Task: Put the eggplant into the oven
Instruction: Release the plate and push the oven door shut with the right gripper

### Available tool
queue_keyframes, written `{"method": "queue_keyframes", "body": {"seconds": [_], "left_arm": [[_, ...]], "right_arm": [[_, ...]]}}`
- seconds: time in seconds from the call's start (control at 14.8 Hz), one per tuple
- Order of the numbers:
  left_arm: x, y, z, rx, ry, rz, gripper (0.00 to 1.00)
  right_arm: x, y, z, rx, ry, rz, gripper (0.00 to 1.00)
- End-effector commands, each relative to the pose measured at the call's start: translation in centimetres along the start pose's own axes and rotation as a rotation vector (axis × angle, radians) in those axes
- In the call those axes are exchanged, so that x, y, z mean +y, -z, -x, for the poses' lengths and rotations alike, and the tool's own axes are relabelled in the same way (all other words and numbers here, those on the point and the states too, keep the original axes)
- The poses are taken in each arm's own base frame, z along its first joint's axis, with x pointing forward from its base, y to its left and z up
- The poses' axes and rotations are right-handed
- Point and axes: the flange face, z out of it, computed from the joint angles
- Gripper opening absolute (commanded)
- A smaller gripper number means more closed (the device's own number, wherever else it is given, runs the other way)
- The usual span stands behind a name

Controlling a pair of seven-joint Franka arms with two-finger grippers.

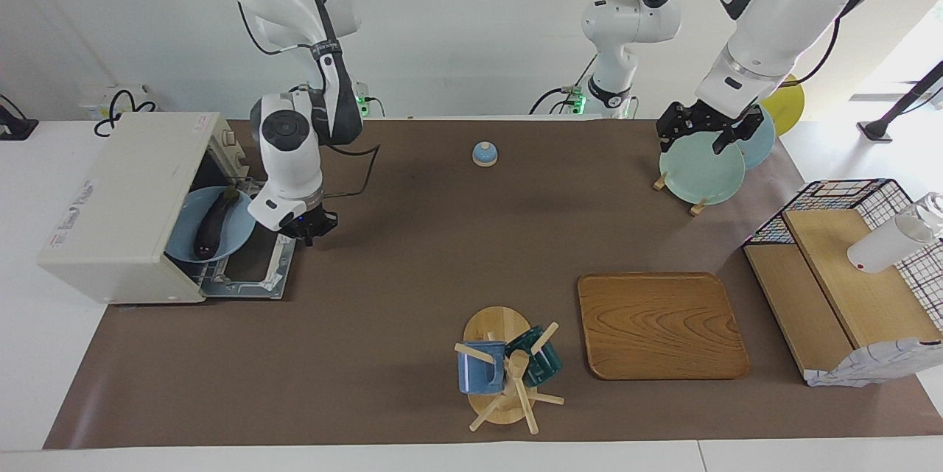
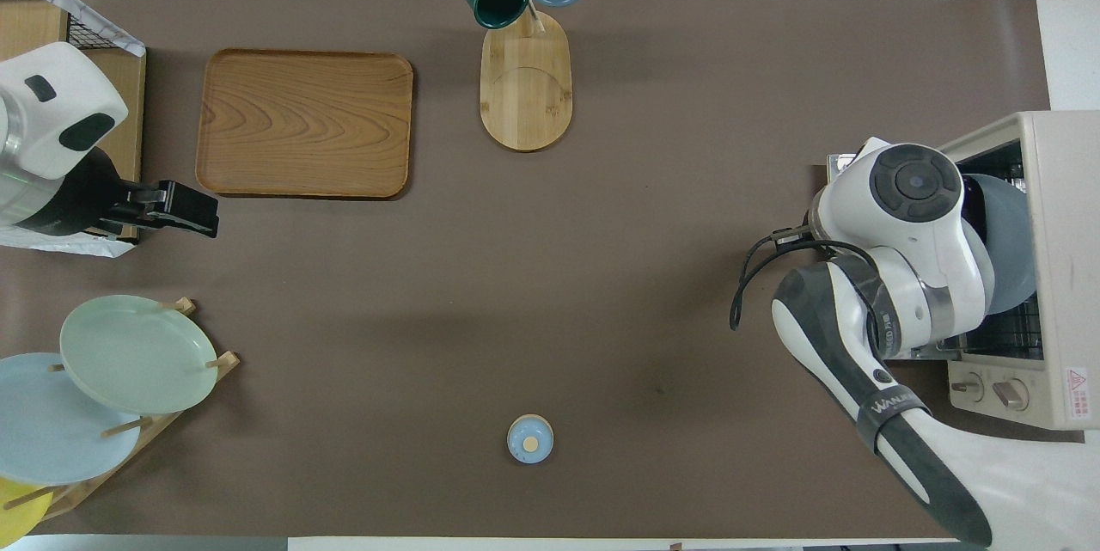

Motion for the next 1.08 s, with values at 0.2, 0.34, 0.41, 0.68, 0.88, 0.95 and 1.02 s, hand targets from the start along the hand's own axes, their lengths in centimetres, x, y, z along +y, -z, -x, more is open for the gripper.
{"method": "queue_keyframes", "body": {"seconds": [0.2, 0.34, 0.41, 0.68, 0.88, 0.95, 1.02], "left_arm": [[-0.7, 0.3, 0.3, -0.002, 0.017, -0.011, 1.0], [-1.1, 0.3, 0.3, 0.003, 0.023, -0.01, 1.0], [-1.3, 0.3, 0.3, 0.002, 0.026, -0.011, 1.0], [-1.3, 0.4, 0.3, 0.003, 0.026, -0.011, 1.0], [-1.4, 0.3, 0.3, 0.002, 0.027, -0.011, 1.0], [-1.2, 0.3, 0.3, 0.002, 0.024, -0.011, 1.0], [-1.3, 0.4, 0.3, 0.003, 0.026, -0.011, 1.0]], "right_arm": [[0.4, -2.0, 0.6, -0.016, -0.031, -0.007, 0.0], [0.5, -2.3, 0.8, -0.032, -0.022, 0.006, 0.0], [0.6, -2.3, 1.0, -0.048, -0.001, 0.028, 0.0], [0.9, -1.6, 0.8, -0.075, 0.067, 0.111, 0.0], [2.2, 2.6, -1.0, -0.108, 0.127, 0.137, 0.0], [3.2, 4.1, -1.4, -0.115, 0.138, 0.139, 0.0], [4.7, 5.6, -1.6, -0.118, 0.157, 0.136, 0.0]]}}
